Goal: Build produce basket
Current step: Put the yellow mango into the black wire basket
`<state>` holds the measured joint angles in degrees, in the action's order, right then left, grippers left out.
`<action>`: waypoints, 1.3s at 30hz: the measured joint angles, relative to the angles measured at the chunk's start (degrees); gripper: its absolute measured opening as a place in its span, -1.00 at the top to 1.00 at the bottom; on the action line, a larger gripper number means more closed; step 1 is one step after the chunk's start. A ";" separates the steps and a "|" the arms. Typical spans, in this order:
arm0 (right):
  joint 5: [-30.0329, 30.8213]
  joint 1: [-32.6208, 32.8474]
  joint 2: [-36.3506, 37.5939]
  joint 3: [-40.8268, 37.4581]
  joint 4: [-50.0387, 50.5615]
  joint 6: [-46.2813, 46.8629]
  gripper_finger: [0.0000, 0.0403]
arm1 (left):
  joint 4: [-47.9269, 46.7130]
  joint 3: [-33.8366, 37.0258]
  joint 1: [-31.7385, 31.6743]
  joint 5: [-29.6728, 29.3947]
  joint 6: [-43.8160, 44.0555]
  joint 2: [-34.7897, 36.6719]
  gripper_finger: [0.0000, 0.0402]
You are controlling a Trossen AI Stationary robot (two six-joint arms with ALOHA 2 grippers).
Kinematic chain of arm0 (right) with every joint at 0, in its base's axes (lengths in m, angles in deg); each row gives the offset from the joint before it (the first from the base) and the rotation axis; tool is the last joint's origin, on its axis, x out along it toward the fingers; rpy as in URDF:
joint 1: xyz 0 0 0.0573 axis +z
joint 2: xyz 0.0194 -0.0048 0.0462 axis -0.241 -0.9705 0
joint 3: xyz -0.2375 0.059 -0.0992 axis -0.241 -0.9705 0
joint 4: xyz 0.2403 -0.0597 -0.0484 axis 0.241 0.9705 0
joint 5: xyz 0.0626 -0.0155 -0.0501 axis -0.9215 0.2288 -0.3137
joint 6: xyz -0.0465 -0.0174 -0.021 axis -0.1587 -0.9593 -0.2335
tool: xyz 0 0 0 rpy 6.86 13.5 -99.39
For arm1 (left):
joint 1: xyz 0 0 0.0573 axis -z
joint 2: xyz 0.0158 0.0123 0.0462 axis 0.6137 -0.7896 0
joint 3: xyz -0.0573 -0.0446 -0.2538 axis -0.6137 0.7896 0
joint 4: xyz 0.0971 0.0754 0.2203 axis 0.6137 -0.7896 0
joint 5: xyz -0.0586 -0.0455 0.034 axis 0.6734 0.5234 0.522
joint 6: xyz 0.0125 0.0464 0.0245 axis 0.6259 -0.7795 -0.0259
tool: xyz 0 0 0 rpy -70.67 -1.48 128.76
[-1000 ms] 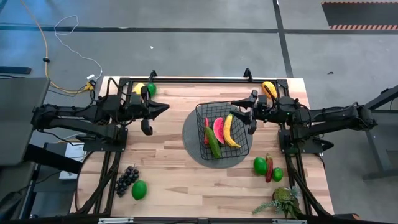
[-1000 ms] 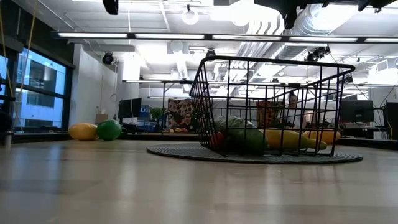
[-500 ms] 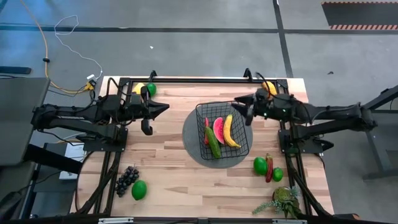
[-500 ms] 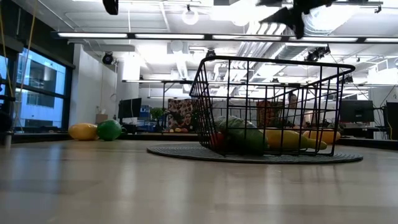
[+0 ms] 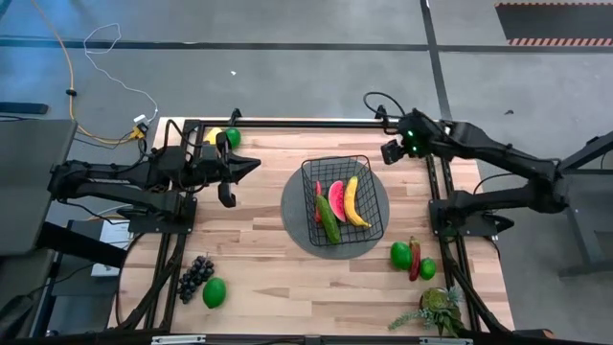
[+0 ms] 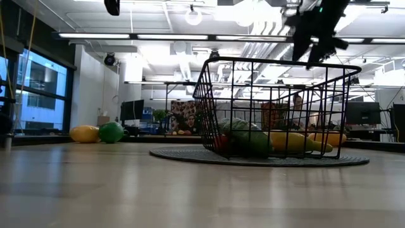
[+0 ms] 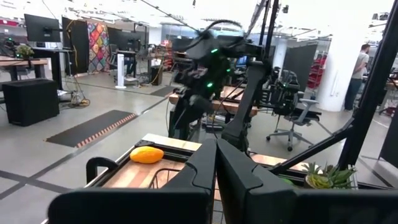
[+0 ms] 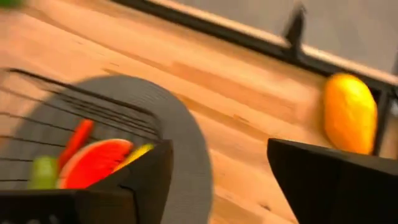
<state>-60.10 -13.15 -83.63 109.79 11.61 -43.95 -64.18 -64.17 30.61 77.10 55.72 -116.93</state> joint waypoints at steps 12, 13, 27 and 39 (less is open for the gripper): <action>-7.11 -21.34 -16.36 0.04 -0.48 -10.16 -0.50 | 0.04 0.00 0.00 0.00 0.85 0.00 0.99; -7.17 -22.54 -17.69 0.04 -0.48 -10.89 -0.50 | 0.04 0.00 0.00 0.02 0.83 0.00 0.99; 1.92 -31.68 -35.71 9.80 2.66 -10.36 -0.53 | 0.00 -0.02 0.00 -3.21 -0.13 0.00 0.99; 2.77 -34.61 -45.64 12.94 7.27 -13.07 -0.52 | -0.02 -0.02 0.00 -3.21 0.85 0.00 0.99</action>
<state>-57.33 -47.77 -129.27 122.72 18.88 -57.02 -64.20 -64.19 30.61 73.89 56.57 -116.93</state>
